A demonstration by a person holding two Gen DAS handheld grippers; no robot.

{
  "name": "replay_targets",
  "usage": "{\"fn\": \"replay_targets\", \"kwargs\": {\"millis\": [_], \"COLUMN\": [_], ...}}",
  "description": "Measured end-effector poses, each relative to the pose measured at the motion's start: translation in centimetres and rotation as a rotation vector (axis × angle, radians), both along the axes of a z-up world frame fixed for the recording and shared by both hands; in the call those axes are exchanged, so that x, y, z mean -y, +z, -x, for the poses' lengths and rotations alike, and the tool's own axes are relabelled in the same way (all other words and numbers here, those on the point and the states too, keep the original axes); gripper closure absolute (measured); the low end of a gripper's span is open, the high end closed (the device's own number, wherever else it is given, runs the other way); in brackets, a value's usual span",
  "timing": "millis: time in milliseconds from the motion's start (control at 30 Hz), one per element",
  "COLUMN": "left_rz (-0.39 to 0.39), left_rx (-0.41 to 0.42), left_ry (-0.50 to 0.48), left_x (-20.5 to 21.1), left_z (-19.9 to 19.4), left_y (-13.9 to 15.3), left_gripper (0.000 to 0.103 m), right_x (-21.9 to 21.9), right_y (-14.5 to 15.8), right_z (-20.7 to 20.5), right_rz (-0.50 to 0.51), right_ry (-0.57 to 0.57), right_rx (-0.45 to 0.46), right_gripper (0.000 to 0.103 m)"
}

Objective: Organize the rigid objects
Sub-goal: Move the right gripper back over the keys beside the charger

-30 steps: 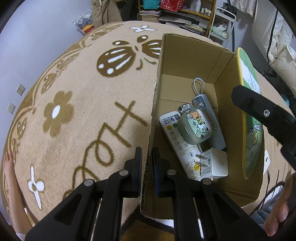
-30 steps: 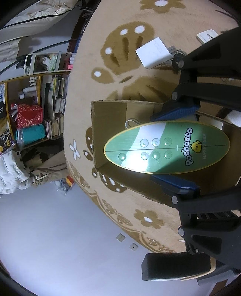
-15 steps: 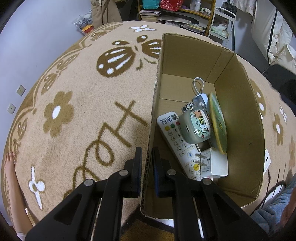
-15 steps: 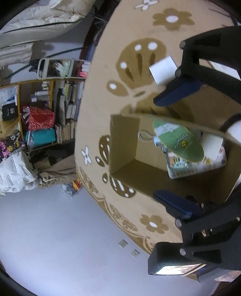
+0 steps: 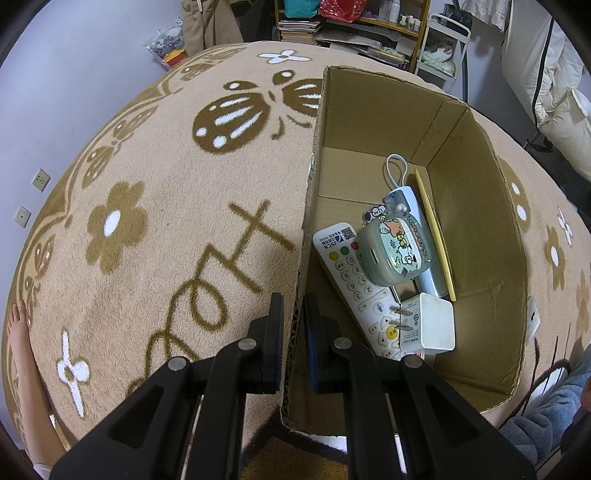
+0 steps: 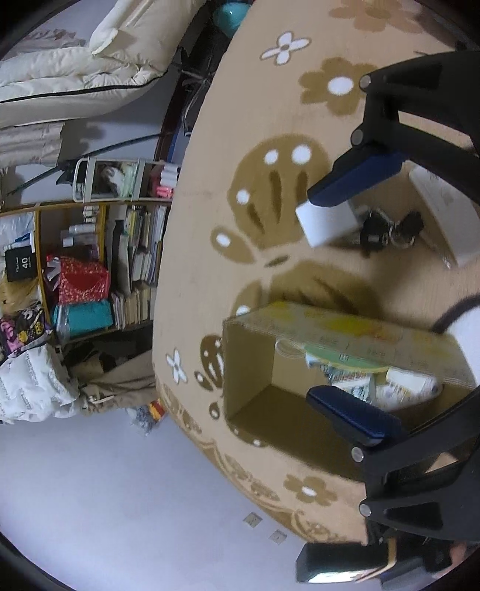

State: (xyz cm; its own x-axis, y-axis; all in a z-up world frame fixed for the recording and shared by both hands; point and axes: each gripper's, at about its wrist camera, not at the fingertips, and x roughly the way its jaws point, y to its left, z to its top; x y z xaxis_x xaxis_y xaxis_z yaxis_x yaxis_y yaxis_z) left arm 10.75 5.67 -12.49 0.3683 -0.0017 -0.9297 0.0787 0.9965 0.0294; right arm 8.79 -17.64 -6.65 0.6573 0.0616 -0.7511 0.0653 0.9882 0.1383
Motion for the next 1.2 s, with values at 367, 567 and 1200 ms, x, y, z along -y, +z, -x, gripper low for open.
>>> {"fn": "replay_targets", "kwargs": {"millis": [367, 567, 1200], "left_rz": [0.001, -0.003, -0.002], "left_rx": [0.0, 0.0, 0.0], "left_ry": [0.0, -0.002, -0.001], "left_x": [0.0, 0.0, 0.2], "left_z": [0.0, 0.0, 0.2], "left_y": [0.0, 0.0, -0.1], "left_gripper": [0.092, 0.092, 0.093], "right_x": [2.1, 2.3, 2.3], "right_y": [-3.5, -6.0, -13.3], "right_z": [-0.3, -0.8, -2.3], "right_rz": [-0.002, 0.054, 0.069], "right_ry": [-0.047, -0.062, -0.057], "right_rx": [-0.123, -0.239, -0.473], "right_gripper": [0.001, 0.001, 0.053]}}
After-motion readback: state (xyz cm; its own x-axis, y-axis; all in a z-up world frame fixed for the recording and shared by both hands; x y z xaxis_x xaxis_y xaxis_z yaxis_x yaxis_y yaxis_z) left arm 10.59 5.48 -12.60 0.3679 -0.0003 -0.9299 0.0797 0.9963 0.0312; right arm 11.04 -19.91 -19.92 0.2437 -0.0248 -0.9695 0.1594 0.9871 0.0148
